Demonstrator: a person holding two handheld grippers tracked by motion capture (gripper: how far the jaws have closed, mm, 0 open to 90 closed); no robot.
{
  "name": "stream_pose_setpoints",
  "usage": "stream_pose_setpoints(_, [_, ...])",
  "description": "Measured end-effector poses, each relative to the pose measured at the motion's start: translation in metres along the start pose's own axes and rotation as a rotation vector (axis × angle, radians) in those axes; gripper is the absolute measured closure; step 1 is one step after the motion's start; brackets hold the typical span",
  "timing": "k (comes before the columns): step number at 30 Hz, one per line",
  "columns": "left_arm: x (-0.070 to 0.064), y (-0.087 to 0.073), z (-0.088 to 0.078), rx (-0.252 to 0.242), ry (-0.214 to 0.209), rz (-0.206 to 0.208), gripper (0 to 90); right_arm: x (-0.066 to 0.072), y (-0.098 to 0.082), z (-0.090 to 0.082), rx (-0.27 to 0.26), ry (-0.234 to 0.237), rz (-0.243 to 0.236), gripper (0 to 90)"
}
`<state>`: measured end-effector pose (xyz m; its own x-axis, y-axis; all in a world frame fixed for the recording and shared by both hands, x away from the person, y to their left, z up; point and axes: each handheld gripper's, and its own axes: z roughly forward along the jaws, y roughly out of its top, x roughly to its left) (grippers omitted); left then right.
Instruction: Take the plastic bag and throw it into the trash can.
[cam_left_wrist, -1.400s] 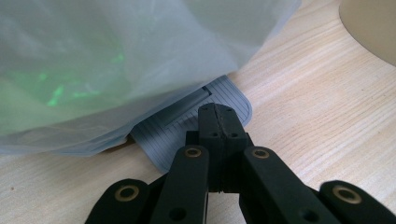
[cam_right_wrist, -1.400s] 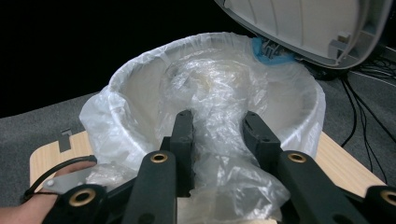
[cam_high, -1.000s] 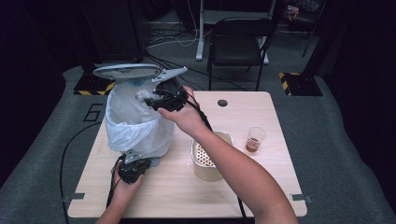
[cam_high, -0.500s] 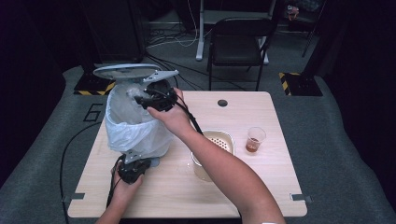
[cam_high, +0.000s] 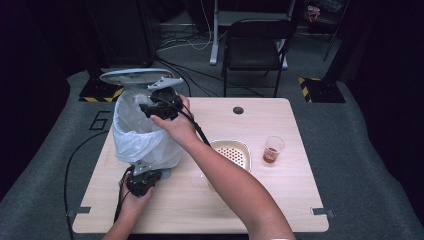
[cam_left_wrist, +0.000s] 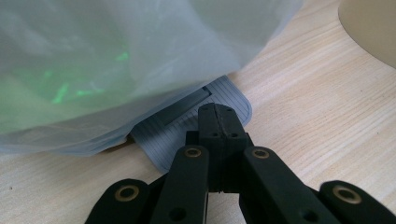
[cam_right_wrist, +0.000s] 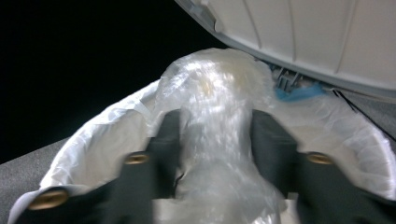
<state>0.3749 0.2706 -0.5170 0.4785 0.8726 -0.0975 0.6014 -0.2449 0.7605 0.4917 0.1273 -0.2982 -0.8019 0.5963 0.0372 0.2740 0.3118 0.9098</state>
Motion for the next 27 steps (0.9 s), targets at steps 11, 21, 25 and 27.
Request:
stream_pose_setpoints(11, [0.000, 0.000, 0.000, 0.000, 0.000, -0.002, 90.0, 0.002, -0.005, -0.019, -0.034, -0.006, -0.031, 35.0])
stream_pose_setpoints(21, [-0.001, 0.000, 0.001, -0.008, 0.005, -0.006, 90.0, -0.010, -0.014, -0.066, -0.043, -0.011, -0.062, 40.8])
stream_pose_setpoints(25, [0.000, 0.000, 0.001, -0.009, 0.001, 0.010, 90.0, -0.016, -0.020, -0.085, -0.050, -0.012, -0.063, 40.9])
stream_pose_setpoints(27, [0.000, 0.000, 0.000, -0.009, 0.000, 0.009, 90.0, -0.020, -0.024, -0.094, -0.052, -0.017, -0.052, 40.8])
